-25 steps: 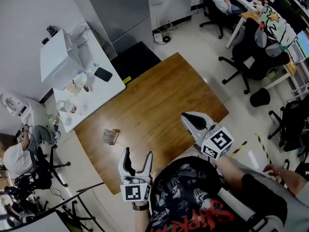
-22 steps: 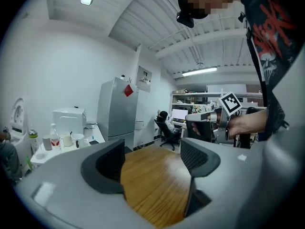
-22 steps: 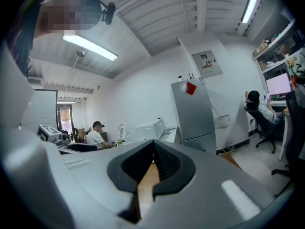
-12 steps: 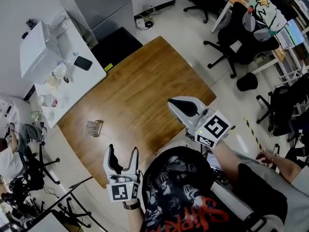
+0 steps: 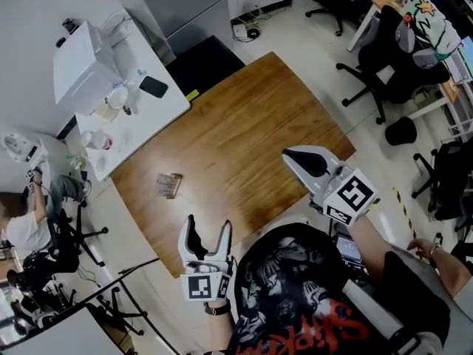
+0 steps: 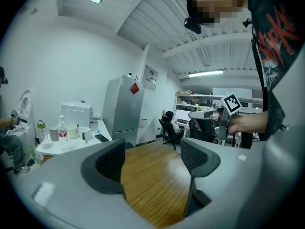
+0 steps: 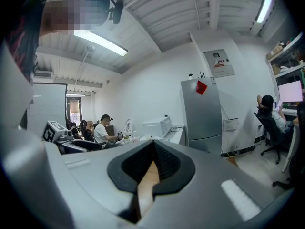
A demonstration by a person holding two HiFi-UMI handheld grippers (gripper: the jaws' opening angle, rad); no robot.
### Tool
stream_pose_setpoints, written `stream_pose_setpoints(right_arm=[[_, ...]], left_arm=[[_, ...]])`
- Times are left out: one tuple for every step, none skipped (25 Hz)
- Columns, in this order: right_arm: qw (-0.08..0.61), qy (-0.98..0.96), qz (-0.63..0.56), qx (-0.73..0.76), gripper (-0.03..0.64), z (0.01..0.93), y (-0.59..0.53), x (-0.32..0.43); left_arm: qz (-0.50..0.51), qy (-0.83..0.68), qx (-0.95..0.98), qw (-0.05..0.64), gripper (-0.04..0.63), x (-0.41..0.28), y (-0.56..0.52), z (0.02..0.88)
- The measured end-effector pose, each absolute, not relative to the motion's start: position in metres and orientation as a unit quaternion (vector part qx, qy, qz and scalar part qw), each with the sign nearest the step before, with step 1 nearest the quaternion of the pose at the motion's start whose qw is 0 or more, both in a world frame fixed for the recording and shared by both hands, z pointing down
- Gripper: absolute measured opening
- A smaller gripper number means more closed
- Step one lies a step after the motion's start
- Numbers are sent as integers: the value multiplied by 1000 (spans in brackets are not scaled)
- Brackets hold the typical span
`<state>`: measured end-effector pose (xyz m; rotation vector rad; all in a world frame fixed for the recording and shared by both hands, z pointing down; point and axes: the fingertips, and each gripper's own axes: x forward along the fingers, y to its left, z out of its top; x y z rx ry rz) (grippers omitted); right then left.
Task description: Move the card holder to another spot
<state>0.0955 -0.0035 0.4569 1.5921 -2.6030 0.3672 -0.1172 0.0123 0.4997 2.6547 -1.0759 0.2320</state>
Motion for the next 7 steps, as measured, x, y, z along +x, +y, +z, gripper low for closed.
stream_pose_setpoints(right_arm=[[29,-845,127,518,0,456,-1,97],[25,-841,133,524,0,453,1,99],[23,-835,138,532,0,450,3,99],[24,-830,140,540,0,448,5,97],[25,-825,141,546,0,450,5,91],[25,-822,142,551,0,452,6,84],[25,-819,144,555,0,455,6,77]], left_arm=[[79,-370,916,137,343,-114,15,501],[77,-366,917,139,342,-110,17,504],[75,-360,920,138,342,-108,19,506],[75,-353,923,135,342,-110,19,509],[76,-348,925,135,342,-115,19,512],[77,-345,925,137,342,-122,18,516],[78,-342,926,140,342,-130,17,519]])
